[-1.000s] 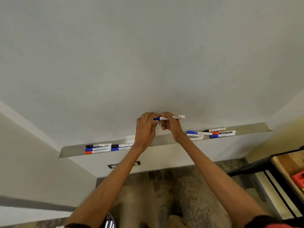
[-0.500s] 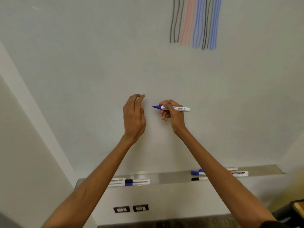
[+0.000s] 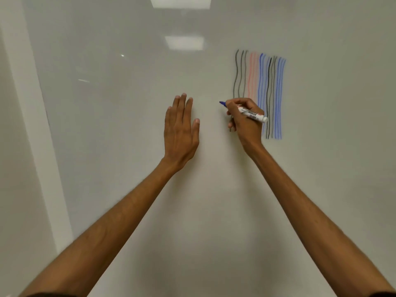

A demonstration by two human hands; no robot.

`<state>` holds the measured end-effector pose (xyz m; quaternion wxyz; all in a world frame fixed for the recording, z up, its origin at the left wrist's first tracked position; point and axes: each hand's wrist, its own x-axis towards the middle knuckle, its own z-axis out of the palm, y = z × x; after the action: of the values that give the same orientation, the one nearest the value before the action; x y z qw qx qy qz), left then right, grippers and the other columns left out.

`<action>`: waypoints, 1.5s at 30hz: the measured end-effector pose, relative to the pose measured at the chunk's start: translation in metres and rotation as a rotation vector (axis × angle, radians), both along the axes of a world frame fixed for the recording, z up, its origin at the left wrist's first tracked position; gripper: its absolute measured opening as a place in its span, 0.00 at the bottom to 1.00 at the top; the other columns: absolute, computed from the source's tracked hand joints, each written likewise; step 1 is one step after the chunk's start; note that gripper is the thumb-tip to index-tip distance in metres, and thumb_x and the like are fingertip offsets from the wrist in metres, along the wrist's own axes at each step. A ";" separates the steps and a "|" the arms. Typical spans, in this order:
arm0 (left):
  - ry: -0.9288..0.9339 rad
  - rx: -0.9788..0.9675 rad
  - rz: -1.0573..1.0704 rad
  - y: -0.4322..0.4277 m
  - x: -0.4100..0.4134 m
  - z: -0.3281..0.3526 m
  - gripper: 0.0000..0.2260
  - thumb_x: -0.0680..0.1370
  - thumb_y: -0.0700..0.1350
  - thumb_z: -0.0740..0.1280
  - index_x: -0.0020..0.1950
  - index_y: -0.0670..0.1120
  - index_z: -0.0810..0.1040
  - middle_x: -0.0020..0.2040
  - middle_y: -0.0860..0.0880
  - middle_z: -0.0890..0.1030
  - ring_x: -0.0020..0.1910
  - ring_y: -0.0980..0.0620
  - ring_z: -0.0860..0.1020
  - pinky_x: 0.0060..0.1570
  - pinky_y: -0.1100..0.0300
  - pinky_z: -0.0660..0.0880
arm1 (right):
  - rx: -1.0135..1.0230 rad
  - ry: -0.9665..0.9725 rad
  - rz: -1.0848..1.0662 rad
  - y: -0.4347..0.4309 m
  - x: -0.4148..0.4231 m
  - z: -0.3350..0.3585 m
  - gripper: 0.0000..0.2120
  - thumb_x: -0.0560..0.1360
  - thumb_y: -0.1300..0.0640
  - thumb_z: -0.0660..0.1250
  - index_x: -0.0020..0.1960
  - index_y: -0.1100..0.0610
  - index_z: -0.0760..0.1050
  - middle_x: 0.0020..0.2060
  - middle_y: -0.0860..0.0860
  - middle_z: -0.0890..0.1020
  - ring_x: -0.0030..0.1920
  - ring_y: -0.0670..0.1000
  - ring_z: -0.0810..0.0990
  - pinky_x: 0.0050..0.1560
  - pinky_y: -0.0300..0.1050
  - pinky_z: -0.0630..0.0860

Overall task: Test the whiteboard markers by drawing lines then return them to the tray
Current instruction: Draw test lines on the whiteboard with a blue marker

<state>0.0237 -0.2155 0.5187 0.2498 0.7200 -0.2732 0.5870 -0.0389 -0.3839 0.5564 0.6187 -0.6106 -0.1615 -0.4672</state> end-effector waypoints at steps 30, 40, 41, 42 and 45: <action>-0.116 0.018 0.273 -0.022 0.047 0.065 0.29 0.83 0.54 0.52 0.81 0.41 0.51 0.81 0.42 0.51 0.80 0.45 0.48 0.78 0.44 0.45 | -0.064 -0.308 -0.109 -0.027 0.037 0.101 0.08 0.75 0.59 0.74 0.52 0.62 0.84 0.37 0.53 0.86 0.29 0.55 0.81 0.33 0.43 0.77; -0.097 0.038 0.257 -0.023 0.043 0.028 0.29 0.83 0.52 0.54 0.81 0.41 0.52 0.81 0.42 0.50 0.80 0.45 0.48 0.78 0.43 0.47 | -0.061 -0.261 -0.137 -0.024 0.032 0.072 0.07 0.75 0.61 0.73 0.51 0.62 0.84 0.37 0.54 0.85 0.30 0.53 0.81 0.31 0.40 0.77; -0.092 0.038 0.257 -0.023 0.043 0.026 0.29 0.83 0.53 0.54 0.81 0.41 0.52 0.81 0.42 0.50 0.80 0.45 0.48 0.78 0.43 0.47 | -0.066 -0.254 -0.141 -0.023 0.031 0.068 0.07 0.75 0.61 0.73 0.51 0.62 0.84 0.37 0.54 0.85 0.30 0.52 0.81 0.31 0.40 0.77; -0.087 0.038 0.259 -0.023 0.043 0.025 0.29 0.83 0.53 0.54 0.81 0.41 0.51 0.81 0.42 0.50 0.80 0.45 0.48 0.78 0.43 0.47 | -0.076 -0.251 -0.145 -0.023 0.030 0.064 0.07 0.75 0.61 0.73 0.51 0.62 0.84 0.37 0.54 0.85 0.30 0.51 0.82 0.31 0.40 0.77; -0.071 0.038 0.272 -0.024 0.044 0.022 0.29 0.83 0.53 0.53 0.81 0.42 0.51 0.81 0.42 0.50 0.80 0.45 0.48 0.78 0.43 0.48 | -0.101 -0.239 -0.156 -0.023 0.028 0.052 0.07 0.75 0.61 0.73 0.51 0.62 0.84 0.38 0.54 0.85 0.31 0.51 0.82 0.32 0.40 0.78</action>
<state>0.0675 -0.2393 0.5404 0.1442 0.7339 -0.1928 0.6352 -0.0107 -0.4074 0.6088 0.5254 -0.5916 -0.2093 -0.5745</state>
